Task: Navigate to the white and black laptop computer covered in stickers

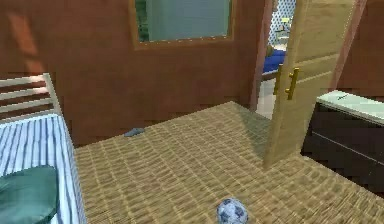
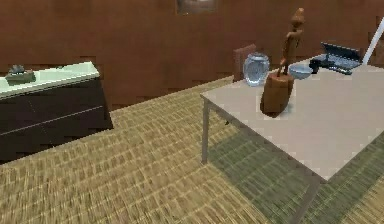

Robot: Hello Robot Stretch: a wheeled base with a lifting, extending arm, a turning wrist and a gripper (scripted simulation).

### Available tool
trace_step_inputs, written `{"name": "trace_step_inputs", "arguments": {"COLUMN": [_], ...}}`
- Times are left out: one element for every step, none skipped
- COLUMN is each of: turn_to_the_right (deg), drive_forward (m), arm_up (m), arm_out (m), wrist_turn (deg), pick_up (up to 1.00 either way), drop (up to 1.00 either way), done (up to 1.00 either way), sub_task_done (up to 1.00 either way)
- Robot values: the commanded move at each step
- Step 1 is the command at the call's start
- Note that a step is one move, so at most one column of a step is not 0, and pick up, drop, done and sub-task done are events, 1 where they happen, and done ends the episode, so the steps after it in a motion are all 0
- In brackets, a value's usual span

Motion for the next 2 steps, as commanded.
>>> {"name": "trace_step_inputs", "arguments": {"turn_to_the_right": [-3.0, 0.0], "drive_forward": [0.00, 0.40], "arm_up": [0.00, 0.00], "arm_out": [0.00, 0.00], "wrist_turn": [0.0, 0.0], "pick_up": [0.00, 0.00], "drop": [0.00, 0.00], "done": [0.00, 0.00], "sub_task_done": [0.00, 0.00]}}
